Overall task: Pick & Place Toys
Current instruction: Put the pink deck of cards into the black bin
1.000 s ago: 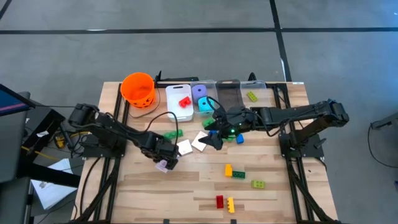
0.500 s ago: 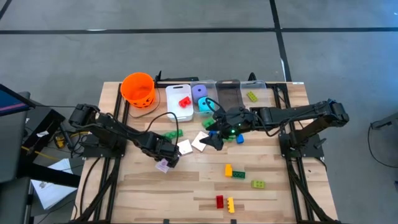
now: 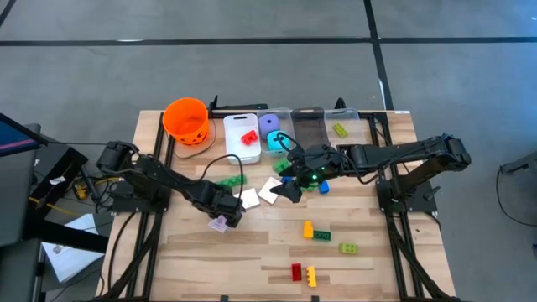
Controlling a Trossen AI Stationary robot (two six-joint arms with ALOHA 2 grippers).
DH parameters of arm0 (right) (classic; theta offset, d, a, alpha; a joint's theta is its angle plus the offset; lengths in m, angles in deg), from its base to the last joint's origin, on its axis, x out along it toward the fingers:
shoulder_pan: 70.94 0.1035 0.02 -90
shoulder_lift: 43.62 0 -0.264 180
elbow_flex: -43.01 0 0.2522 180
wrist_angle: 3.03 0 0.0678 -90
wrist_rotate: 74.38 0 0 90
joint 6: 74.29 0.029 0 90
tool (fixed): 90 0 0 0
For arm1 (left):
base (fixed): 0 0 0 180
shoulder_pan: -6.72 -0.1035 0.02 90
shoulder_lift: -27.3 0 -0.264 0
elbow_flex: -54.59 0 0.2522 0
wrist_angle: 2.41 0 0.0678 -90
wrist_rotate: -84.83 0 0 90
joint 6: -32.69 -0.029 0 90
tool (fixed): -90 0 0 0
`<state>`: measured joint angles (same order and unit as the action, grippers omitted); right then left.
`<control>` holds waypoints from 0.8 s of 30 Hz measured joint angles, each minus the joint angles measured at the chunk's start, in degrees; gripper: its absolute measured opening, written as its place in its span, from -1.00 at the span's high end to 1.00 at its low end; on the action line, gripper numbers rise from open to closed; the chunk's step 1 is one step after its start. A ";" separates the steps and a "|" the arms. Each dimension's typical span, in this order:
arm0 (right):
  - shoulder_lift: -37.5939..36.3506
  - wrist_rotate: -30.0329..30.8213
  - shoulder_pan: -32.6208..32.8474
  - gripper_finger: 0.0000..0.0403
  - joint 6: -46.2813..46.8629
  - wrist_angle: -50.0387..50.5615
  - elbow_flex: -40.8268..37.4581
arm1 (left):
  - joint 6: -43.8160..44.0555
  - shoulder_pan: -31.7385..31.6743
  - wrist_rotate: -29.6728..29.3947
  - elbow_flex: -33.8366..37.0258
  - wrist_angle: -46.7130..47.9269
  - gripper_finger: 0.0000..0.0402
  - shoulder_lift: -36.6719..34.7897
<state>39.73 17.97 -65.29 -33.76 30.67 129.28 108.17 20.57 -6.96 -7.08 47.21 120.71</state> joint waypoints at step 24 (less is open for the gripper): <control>-0.16 0.02 -0.01 -0.97 0.02 0.59 0.00 | -0.18 0.00 -0.71 0.07 -3.32 -0.47 -4.34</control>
<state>39.56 17.99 -65.30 -33.74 31.26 129.28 108.00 20.57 -7.67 -7.01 43.89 116.37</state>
